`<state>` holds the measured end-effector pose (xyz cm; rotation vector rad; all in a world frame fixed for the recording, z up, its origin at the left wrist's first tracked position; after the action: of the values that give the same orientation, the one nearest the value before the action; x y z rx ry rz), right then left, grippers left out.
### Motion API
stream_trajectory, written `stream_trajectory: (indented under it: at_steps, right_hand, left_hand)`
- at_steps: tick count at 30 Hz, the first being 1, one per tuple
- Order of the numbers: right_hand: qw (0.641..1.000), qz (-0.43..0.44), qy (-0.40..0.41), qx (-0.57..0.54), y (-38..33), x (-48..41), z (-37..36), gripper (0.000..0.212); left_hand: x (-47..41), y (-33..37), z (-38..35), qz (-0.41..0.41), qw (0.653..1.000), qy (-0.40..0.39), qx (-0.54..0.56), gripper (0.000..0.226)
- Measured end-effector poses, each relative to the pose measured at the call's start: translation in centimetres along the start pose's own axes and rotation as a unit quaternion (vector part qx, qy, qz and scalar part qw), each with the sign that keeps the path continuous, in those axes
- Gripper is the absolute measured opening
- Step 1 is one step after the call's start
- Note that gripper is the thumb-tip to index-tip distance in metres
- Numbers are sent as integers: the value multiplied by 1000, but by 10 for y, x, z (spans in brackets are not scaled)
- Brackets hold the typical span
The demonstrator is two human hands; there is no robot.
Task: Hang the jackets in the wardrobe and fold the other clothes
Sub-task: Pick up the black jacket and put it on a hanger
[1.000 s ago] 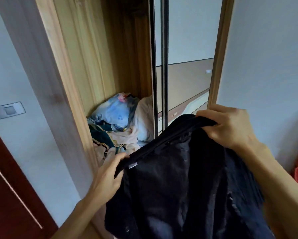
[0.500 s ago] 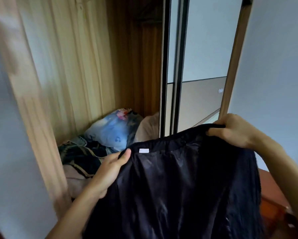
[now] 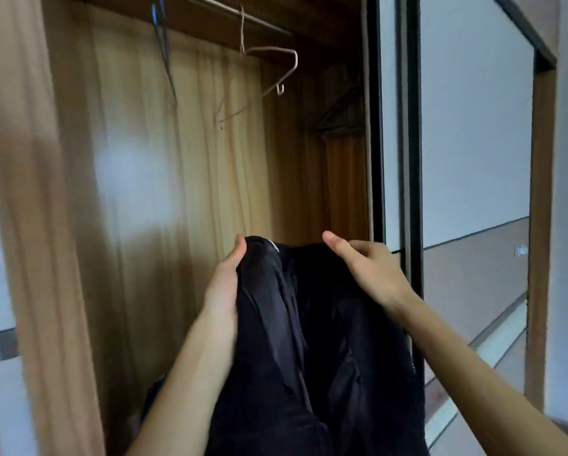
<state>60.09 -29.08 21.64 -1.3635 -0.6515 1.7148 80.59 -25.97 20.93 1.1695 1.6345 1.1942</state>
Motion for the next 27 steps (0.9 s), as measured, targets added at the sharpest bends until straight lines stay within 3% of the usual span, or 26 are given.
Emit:
stream_trajectory:
  at_steps: [2,6,11,18,21,24,27]
  right_hand:
    - [1000,16,-13,-22,-7,-24,-20,90]
    - [997,61,-45,5,-22,-71,-52,79]
    - [994,30,-92,-48,-29,-122,-73,66]
    - [979,16,-148,-137,-71,-175,-95,57]
    - [955,-20,-155,-253,-102,-193,-105,53]
    - [939,12,-130,-318,-143,-212,-112,43]
    - [929,30,-141,-341,-180,-222,-125,54]
  left_hand:
    - [-11,13,-2,-16,999,15,42,64]
    - [-35,55,-11,-47,993,70,78,76]
    - [-53,109,-8,-112,983,126,71,50]
    - [-64,159,-3,-164,974,136,79,43]
    - [-65,175,-1,-147,980,133,-10,45]
    - [-70,177,-16,-124,977,91,-147,62]
    - [-73,186,-31,-171,960,67,-213,63]
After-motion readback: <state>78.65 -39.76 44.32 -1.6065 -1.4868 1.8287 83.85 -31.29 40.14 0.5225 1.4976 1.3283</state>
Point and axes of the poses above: each hand's wrist, its own x-axis away from the middle knuckle, its own z-axis out of the back of the hand, y = z × x, the point moved 5 cm from there along -x, towards the middle knuckle, and after that the axes turned 2 degrees about -x, right-handed, at the moved point
